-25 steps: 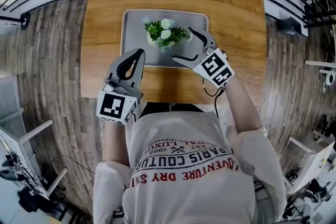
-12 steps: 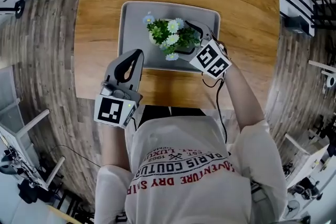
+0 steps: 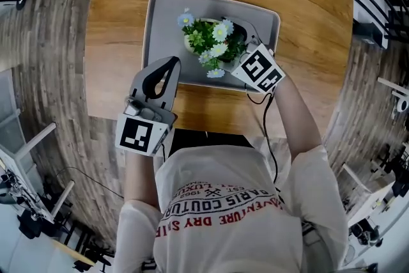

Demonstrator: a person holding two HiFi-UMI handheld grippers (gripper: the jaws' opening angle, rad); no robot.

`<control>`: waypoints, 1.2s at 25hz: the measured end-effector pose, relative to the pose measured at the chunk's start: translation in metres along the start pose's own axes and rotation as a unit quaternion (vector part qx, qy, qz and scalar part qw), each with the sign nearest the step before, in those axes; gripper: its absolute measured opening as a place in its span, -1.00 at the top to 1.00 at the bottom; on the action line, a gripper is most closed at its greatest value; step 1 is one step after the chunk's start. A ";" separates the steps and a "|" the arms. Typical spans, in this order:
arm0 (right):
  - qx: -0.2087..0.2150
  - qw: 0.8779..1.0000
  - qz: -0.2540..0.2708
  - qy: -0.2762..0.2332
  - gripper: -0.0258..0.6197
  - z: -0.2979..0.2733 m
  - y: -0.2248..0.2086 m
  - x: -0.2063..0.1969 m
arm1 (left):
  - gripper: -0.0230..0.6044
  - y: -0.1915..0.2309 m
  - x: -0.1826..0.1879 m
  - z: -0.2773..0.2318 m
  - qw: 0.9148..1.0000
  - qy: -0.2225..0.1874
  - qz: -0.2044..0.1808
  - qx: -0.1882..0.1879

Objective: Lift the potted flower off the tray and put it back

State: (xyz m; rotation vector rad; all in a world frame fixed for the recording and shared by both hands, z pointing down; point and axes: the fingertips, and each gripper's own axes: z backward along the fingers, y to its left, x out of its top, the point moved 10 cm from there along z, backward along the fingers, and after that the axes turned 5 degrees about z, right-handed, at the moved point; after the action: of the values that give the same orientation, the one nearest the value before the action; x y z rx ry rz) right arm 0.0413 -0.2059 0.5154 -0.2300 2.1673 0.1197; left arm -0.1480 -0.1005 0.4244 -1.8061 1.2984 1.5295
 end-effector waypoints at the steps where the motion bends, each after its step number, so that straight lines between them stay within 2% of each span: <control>1: 0.002 1.000 0.002 -0.003 -0.56 -0.001 0.000 -0.001 | 0.89 0.000 -0.001 -0.002 1.000 -0.001 0.002 0.000; 7: 0.001 1.000 0.006 -0.031 -0.56 -0.003 0.001 -0.006 | 0.89 0.001 -0.008 0.001 1.000 0.005 0.005 0.017; 16: -0.022 0.999 -0.004 -0.040 -0.56 -0.003 0.007 -0.003 | 0.89 0.007 -0.010 0.013 1.000 0.010 0.007 0.027; 22: -0.078 0.995 -0.023 -0.061 -0.56 0.017 0.012 0.014 | 0.89 0.010 0.002 0.013 1.000 0.002 -0.010 0.010; 30: -0.172 0.980 -0.056 -0.077 -0.56 0.080 0.015 0.042 | 0.89 0.000 0.038 0.003 0.999 -0.022 -0.038 -0.020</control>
State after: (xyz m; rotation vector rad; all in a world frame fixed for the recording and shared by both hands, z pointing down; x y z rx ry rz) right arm 0.0787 -0.1824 0.4350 -0.5238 1.9641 0.4358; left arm -0.1515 -0.1122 0.3882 -1.8144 1.1733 1.5565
